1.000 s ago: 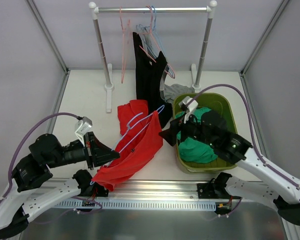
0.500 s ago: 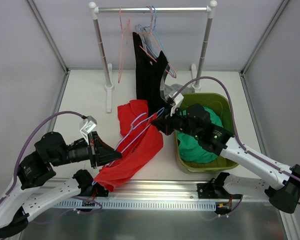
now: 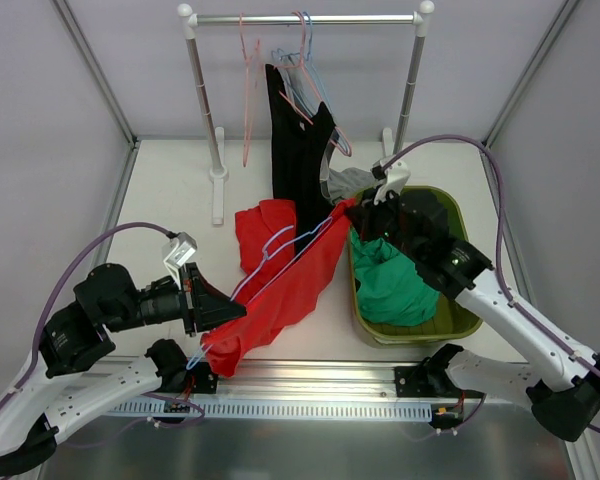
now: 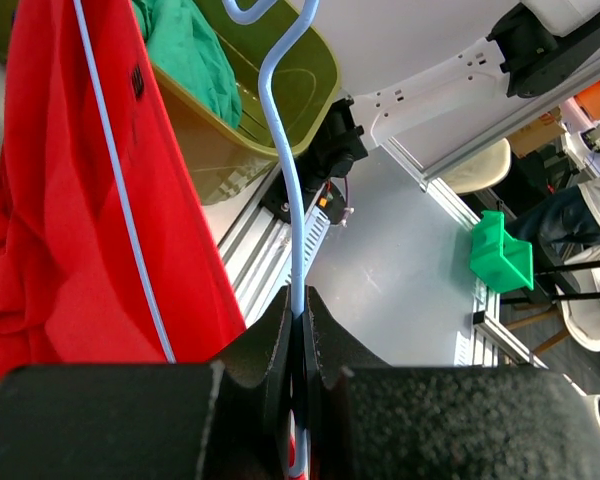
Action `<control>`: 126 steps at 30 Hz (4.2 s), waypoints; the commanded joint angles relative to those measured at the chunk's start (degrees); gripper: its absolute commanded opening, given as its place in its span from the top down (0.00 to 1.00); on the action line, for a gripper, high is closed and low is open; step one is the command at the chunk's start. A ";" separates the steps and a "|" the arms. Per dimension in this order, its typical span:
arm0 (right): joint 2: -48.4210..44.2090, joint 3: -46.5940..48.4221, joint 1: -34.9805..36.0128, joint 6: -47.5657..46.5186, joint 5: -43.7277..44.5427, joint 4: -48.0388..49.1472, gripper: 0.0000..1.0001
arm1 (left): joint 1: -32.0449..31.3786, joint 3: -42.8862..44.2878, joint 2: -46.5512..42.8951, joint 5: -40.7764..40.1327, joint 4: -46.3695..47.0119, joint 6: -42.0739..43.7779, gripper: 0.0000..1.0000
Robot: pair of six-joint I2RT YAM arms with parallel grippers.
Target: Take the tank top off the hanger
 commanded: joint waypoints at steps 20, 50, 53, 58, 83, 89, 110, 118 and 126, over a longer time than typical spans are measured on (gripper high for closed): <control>-3.10 -1.47 -1.95 3.57 -26.45 2.64 1.00 | -0.43 8.37 9.12 -18.32 23.98 15.03 1.00; 9.73 -14.57 12.55 13.68 -13.80 12.92 0.17 | -0.43 6.94 20.99 -39.24 49.50 22.45 1.00; 8.94 -14.66 12.55 13.50 -13.01 12.92 0.07 | -0.43 9.76 22.22 -39.34 40.09 15.69 1.00; 7.88 -15.27 12.64 12.98 -11.43 11.87 0.01 | -0.43 11.44 23.62 -40.21 31.57 8.12 1.00; -0.82 -18.79 14.65 16.85 -13.54 12.04 0.01 | 24.70 43.60 59.13 -17.55 25.83 -8.58 1.00; -2.31 -17.30 15.27 16.23 -15.47 11.61 0.00 | 29.45 50.09 66.07 -10.95 25.83 -11.49 1.00; 2.42 -10.29 17.73 5.87 -14.41 5.47 0.00 | 35.08 47.39 70.84 -5.50 25.48 -12.37 0.81; 13.23 -3.59 18.44 -1.25 -12.48 3.26 0.01 | 35.17 39.50 59.33 -3.31 25.39 -8.77 0.01; 20.62 3.44 18.44 -13.20 -18.11 -2.28 0.01 | 35.08 24.57 41.06 -2.25 25.39 -7.36 0.01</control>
